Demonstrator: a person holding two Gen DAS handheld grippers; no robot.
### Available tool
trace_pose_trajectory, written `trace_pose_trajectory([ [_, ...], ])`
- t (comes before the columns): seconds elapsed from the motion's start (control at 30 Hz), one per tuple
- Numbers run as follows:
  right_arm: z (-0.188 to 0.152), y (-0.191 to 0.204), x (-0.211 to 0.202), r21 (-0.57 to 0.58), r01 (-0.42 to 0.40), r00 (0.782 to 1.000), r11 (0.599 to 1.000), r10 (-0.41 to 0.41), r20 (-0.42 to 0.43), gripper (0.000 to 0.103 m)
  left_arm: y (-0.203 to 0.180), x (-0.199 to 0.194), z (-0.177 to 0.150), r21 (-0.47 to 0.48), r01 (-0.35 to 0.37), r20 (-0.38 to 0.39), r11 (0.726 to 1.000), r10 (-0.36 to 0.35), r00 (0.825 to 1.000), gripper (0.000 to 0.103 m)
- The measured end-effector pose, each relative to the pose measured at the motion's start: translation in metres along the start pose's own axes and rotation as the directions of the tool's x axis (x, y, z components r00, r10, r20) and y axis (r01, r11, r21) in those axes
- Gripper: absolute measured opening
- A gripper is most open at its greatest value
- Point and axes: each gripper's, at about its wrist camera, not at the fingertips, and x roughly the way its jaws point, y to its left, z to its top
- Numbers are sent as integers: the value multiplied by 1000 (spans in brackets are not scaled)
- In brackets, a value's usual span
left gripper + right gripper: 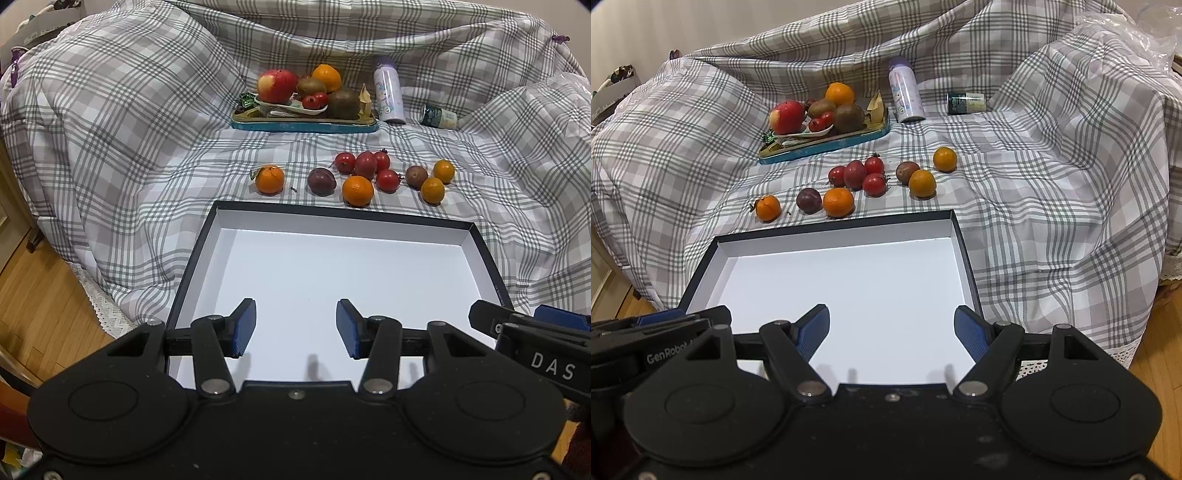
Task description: Organize fruits
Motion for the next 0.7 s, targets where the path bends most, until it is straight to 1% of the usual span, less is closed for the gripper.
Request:
trace_pose_trajectory([
  [0.53, 2, 1, -3, -17, 21, 1000, 1000, -21, -1, 78, -1, 1, 0, 7, -1, -5, 1000, 1, 1000, 55],
  [0.67, 2, 3, -5, -29, 43, 999, 999, -43, 11, 82, -1, 1, 0, 7, -1, -6, 1000, 1, 1000, 55],
  [0.7, 2, 3, -6, -36, 57, 998, 998, -57, 13, 84, 0, 1, 0, 8, 0, -6, 1000, 0, 1000, 55],
])
